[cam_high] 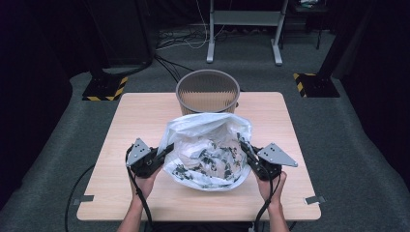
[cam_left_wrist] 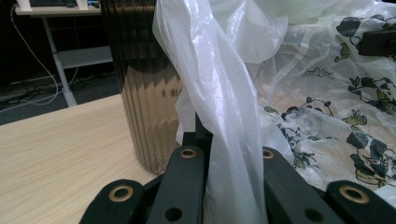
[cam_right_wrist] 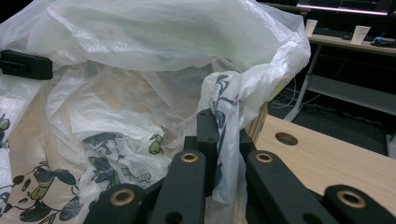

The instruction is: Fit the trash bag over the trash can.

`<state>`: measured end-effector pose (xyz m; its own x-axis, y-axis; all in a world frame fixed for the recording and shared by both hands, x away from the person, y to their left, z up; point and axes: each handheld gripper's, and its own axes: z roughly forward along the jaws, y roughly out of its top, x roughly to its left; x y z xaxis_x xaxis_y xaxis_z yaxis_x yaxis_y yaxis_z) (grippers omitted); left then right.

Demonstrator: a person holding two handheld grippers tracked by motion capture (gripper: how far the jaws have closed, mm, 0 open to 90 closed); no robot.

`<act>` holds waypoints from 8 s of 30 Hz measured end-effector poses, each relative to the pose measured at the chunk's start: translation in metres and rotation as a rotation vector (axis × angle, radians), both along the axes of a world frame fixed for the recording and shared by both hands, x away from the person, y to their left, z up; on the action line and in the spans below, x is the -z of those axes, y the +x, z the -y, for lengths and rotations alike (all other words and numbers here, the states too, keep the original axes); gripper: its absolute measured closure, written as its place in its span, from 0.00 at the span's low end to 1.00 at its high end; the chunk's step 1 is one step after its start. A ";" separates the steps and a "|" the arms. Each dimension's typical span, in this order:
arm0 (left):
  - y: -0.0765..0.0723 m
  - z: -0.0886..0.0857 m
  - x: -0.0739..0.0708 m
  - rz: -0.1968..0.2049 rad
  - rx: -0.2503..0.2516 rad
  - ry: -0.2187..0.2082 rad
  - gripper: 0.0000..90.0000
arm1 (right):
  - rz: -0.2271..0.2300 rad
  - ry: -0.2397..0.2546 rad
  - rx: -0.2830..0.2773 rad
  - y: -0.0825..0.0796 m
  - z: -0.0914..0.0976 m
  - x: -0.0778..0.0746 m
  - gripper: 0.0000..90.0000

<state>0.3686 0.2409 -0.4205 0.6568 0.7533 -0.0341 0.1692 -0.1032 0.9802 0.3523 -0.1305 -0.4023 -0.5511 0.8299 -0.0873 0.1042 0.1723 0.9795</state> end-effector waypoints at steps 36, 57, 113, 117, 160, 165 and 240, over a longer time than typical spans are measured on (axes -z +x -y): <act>0.003 -0.001 -0.033 0.087 0.005 -0.017 0.98 | 0.135 -0.013 0.000 -0.015 0.000 -0.045 0.99; 0.010 -0.008 -0.089 0.172 0.025 -0.056 0.98 | 0.247 -0.025 -0.018 -0.017 -0.007 -0.101 0.99; 0.109 -0.004 -0.171 0.123 0.024 -0.088 0.98 | 0.239 0.041 -0.008 0.080 -0.022 -0.193 0.99; 0.126 0.000 -0.174 0.097 0.025 -0.092 0.98 | 0.219 0.061 0.005 0.096 -0.022 -0.192 0.99; 0.206 -0.012 -0.144 -0.333 0.019 0.022 0.98 | -0.101 0.034 0.089 0.165 -0.023 -0.147 0.99; 0.201 -0.004 -0.153 -0.340 0.051 0.032 0.97 | -0.153 0.043 0.115 0.167 -0.006 -0.134 0.99; 0.166 -0.025 -0.130 -0.151 -0.017 -0.122 0.21 | -0.216 0.006 0.045 0.114 -0.042 -0.111 0.97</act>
